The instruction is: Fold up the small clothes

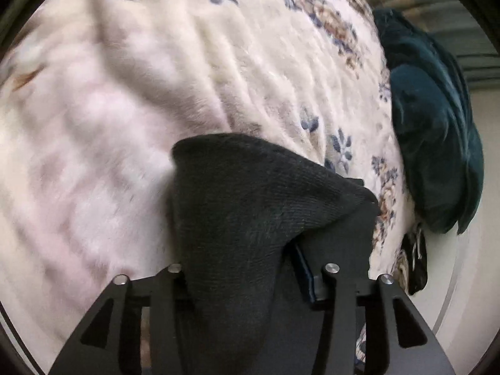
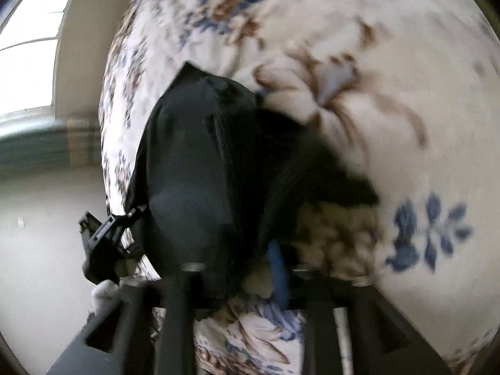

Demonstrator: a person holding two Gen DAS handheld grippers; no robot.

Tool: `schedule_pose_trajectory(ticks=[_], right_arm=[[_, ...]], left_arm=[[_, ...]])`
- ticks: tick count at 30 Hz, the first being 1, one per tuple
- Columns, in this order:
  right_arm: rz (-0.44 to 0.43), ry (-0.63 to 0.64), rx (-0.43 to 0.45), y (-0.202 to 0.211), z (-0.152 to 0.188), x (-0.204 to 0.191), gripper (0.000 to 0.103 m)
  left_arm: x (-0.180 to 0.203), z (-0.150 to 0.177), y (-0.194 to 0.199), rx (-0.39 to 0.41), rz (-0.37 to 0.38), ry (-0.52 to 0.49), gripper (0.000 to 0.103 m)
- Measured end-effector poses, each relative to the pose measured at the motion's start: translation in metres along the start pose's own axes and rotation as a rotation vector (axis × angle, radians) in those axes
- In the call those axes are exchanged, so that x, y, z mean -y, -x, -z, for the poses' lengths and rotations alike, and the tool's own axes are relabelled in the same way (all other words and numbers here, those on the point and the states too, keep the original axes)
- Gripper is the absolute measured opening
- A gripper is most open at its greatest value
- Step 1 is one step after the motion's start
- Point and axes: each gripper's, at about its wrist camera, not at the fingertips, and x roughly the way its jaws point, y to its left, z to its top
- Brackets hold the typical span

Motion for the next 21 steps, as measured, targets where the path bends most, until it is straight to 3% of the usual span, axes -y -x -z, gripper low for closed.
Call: schedule_pose_trajectory(ticks=[1,2,3,4,6,11,15,17,18,20,21], right_arm=[[0.019,-0.011,-0.003,0.000,0.001,0.000,0.077],[0.028,-0.023,0.005,0.005,0.002,0.004,0.080],[0.026,-0.023,0.022,0.012,0.004,0.004,0.080],[0.044,-0.006,0.032,0.017,0.004,0.000,0.080],[0.089,0.056,0.045,0.038,0.002,-0.006,0.080],[0.145,0.179,0.078,0.052,-0.026,-0.028,0.093],[0.172,0.177,-0.012,0.020,-0.065,-0.012,0.093],[0.197,0.148,-0.076,-0.009,-0.084,0.000,0.093],[0.149,0.126,-0.130,-0.024,-0.091,0.006,0.093],[0.132,0.084,-0.187,-0.042,-0.099,0.014,0.093],[0.107,0.103,-0.175,-0.043,-0.099,0.011,0.087]], left_arm=[[0.002,0.010,0.010,0.033,-0.035,-0.004,0.046],[0.009,0.021,0.022,0.072,-0.088,-0.011,0.050],[0.013,0.037,0.036,0.115,-0.129,-0.026,0.064],[0.015,0.053,0.047,0.154,-0.151,-0.033,0.077],[0.011,0.074,0.061,0.194,-0.172,-0.017,0.092],[-0.021,0.114,0.043,0.126,-0.126,0.151,0.093],[-0.032,0.121,0.008,0.072,-0.091,0.208,0.093],[-0.035,0.124,0.003,0.083,-0.080,0.210,0.093],[-0.036,0.124,0.002,0.101,-0.076,0.209,0.092],[-0.029,0.123,0.004,0.131,-0.043,0.150,0.057],[-0.023,0.120,0.005,0.133,-0.038,0.116,0.039]])
